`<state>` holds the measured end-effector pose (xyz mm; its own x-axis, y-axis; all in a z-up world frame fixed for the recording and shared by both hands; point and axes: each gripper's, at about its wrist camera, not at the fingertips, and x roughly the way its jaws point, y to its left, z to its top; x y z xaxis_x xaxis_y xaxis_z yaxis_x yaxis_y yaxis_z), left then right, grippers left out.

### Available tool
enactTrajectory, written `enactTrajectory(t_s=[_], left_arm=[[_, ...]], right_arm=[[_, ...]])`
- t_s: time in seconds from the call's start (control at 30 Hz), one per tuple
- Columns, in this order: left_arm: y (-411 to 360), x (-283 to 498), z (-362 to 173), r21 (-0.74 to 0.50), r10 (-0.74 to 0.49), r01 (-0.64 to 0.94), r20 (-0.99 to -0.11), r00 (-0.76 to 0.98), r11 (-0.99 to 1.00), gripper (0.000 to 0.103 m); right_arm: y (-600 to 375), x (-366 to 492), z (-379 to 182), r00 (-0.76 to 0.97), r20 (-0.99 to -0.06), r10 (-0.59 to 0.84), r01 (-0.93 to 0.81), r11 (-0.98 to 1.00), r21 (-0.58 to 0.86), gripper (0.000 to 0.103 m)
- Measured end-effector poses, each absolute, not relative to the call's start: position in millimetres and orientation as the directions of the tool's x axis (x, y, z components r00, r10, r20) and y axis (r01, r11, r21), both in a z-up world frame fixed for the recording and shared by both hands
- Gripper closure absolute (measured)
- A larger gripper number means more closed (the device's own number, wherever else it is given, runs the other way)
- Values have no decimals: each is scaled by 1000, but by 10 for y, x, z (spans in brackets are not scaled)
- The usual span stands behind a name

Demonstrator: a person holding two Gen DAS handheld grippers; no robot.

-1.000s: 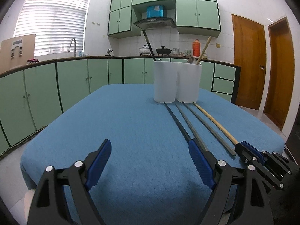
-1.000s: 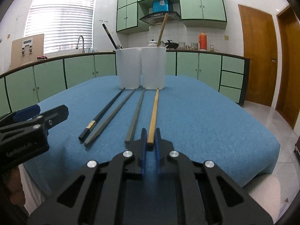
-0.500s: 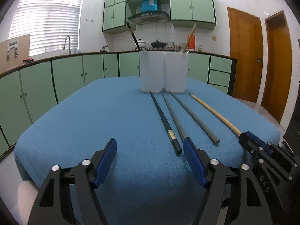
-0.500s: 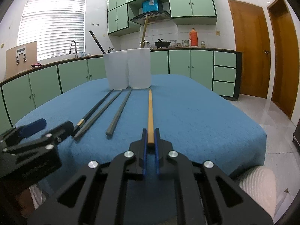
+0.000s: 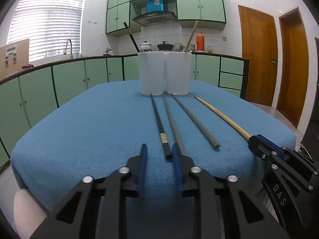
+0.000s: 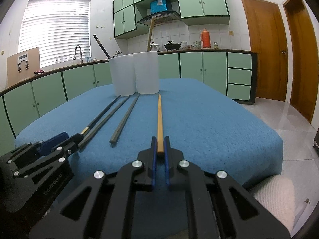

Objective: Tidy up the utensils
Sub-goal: 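Grasp a wooden chopstick with the right tool while the left tool grasps a gold-banded black chopstick, then lift both chopsticks and carry them above the white holder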

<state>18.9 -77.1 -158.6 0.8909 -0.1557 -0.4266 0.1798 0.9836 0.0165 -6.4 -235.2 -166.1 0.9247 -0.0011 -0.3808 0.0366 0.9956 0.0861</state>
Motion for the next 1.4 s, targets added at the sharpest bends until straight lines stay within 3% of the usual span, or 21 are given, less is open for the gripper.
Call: enactTrajectory(t_s=[0.13,0.43,0.8,1.0,1.4], left_arm=[[-802,186,-1591,9,-170,192,-428,888,981,95],[-767,166,-1497,2,-162,180,-423,891,984,96],[-514,30,-680,17,-132,141,-261,956,990,96],[-360,99,-149,-4,-159,161,-180,971,987,97],[-224,590,422,-85,-285,272,-255,924,959,97]], right_arm=[[-2390,-79,-1665,925,-379,-2,40,995,92,97],[-2411,-116,-1601,932,-363,0,28,997,73,97],[-2582,-218,-773,973,-224,61,-62,998,2,97],[-2756,-32,-193,969,-209,131,-124,991,45,97],[-2791,520,531,922,-300,247,-227,969,100,97]])
